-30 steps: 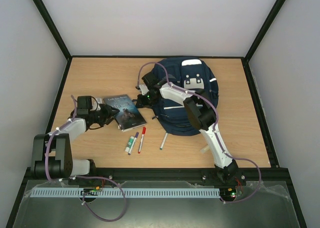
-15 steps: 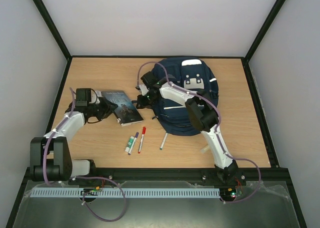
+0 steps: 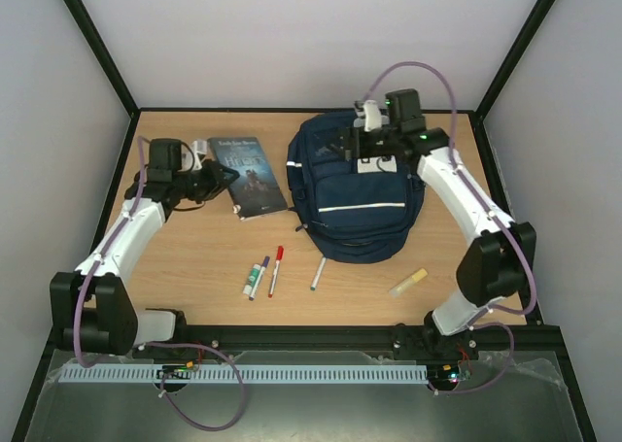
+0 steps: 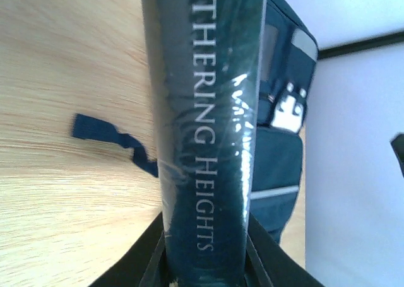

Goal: Pack the student bag
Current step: Pick up the book from the center of the board.

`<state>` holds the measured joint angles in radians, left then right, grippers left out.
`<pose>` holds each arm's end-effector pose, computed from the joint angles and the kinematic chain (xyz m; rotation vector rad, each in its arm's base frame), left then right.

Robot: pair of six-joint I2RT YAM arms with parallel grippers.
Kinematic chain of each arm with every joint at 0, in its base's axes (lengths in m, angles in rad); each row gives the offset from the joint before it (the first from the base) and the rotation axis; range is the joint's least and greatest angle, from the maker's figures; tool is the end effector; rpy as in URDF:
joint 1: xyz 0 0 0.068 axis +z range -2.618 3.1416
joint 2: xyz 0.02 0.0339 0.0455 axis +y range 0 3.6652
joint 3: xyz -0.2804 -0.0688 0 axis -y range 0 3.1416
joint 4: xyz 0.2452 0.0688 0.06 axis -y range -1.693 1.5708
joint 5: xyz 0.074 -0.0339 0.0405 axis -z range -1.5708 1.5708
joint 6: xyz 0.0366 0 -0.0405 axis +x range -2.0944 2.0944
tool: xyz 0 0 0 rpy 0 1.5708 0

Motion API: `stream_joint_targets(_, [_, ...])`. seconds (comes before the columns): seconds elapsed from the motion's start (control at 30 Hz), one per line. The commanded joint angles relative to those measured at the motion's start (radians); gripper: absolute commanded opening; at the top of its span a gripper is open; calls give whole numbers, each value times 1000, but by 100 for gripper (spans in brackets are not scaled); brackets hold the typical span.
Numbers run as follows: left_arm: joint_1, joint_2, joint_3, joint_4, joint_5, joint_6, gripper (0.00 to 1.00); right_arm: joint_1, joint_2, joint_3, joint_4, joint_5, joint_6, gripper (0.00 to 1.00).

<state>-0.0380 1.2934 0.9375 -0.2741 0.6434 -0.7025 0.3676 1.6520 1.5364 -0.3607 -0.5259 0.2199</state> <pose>0.2764 -0.0325 0.2931 -0.3728 2.2474 -1.1111 0.3547 0.1563 0.3759 -0.4913 2.0394 0.8986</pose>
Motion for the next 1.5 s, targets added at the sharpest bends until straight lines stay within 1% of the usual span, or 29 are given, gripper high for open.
stream_joint_targets(0.0, [-106, -4, 119, 161, 94, 15, 2, -93, -66, -112, -65, -139, -51, 70])
stream_joint_targets(0.07, [-165, 9, 156, 195, 92, 19, 2, -152, -124, -195, -27, -156, -18, 72])
stream_joint_targets(0.13, [-219, 29, 189, 222, 91, 21, 2, -214, -196, -308, 44, -185, 21, 77])
stream_joint_targets(0.2, [-267, 64, 231, 241, 92, 21, 2, -265, -250, -362, 70, -228, 27, 79])
stream_joint_targets(0.27, [-308, 98, 263, 258, 94, 20, 2, -301, -292, -394, 61, -289, -6, 80])
stream_joint_targets(0.37, [-364, 145, 307, 298, 109, 1, 2, -323, -347, -443, 38, -364, -50, 80])
stream_joint_targets(0.43, [-398, 170, 332, 334, 123, -15, 2, -331, -376, -484, 47, -406, -52, 81])
stream_joint_targets(0.5, [-433, 192, 355, 367, 129, -31, 2, -339, -406, -530, 97, -443, -8, 81])
stream_joint_targets(0.53, [-456, 201, 363, 387, 131, -47, 2, -340, -418, -546, 126, -457, 18, 83])
stream_joint_targets(0.57, [-471, 210, 368, 411, 131, -63, 2, -340, -428, -555, 146, -466, 38, 88])
stream_joint_targets(0.63, [-493, 227, 371, 461, 132, -99, 2, -340, -436, -559, 167, -486, 64, 88])
stream_joint_targets(0.8, [-519, 253, 363, 601, 155, -189, 2, -340, -443, -542, 158, -510, 83, 89])
stream_joint_targets(1.0, [-521, 272, 332, 783, 226, -294, 2, -341, -457, -556, 151, -554, 85, 90])
stream_joint_targets(1.1, [-521, 288, 335, 823, 251, -306, 2, -343, -469, -556, 164, -592, 103, 90])
stream_joint_targets(1.2, [-521, 310, 345, 829, 262, -302, 2, -351, -474, -533, 154, -603, 133, 89])
stream_joint_targets(1.33, [-522, 348, 347, 876, 282, -326, 2, -368, -457, -522, 220, -722, 270, 84])
stream_joint_targets(1.47, [-521, 376, 346, 918, 291, -351, 2, -370, -467, -516, 241, -741, 332, 77])
